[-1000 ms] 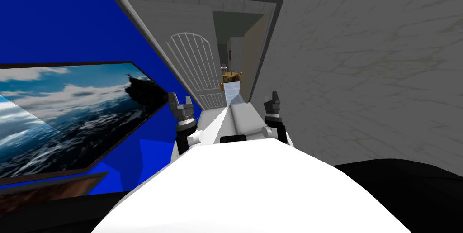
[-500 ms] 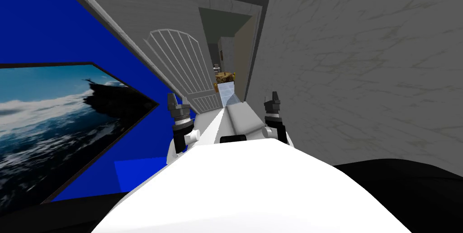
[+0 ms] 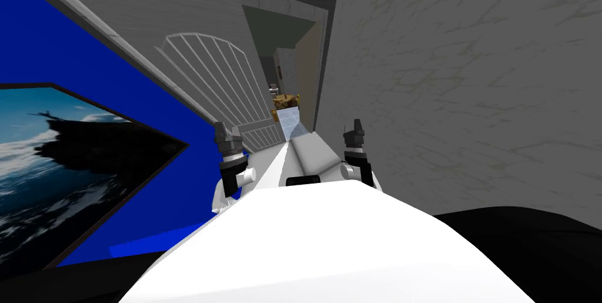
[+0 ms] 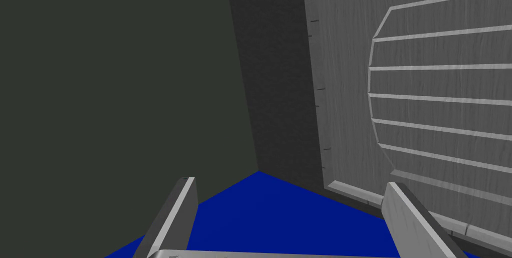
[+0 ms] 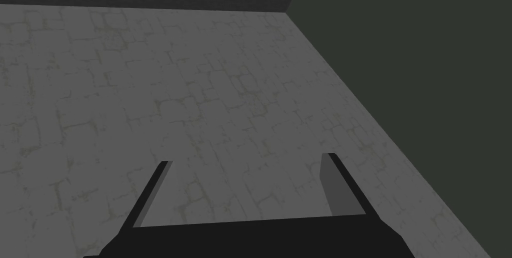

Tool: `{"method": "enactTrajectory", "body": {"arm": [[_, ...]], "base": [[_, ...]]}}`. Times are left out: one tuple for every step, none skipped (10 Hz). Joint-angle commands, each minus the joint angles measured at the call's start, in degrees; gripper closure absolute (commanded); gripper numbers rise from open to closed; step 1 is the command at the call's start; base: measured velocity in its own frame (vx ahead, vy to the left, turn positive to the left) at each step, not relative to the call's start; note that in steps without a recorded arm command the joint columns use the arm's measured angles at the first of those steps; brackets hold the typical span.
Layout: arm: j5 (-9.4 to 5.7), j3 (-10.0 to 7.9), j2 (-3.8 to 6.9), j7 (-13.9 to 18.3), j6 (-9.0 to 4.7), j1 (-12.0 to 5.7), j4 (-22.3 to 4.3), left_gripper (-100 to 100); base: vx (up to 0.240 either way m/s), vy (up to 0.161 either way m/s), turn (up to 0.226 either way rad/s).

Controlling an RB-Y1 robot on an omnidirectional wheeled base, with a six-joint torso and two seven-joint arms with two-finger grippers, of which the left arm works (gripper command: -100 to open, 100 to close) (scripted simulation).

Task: Push the door open

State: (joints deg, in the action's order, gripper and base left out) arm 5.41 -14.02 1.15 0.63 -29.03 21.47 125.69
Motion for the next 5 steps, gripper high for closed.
{"method": "enactTrajectory", "body": {"arm": [[0.41,-1.95,0.34,0.1,0.29,-0.81,-1.0,-100],[0.65,-3.19,0.56,0.1,0.41,-1.31,-1.6,-100],[0.89,-4.43,0.78,0.2,0.52,-1.82,-2.3,-100],[1.13,-5.67,1.00,0.2,0.64,-2.32,-2.9,-100],[1.38,-6.97,1.21,0.3,0.77,-2.85,-3.6,-100]], "base": [[0.038,0.036,-0.220],[0.045,0.047,-0.211],[0.046,0.044,-0.188],[0.047,0.035,-0.198],[0.042,0.029,-0.197]]}}
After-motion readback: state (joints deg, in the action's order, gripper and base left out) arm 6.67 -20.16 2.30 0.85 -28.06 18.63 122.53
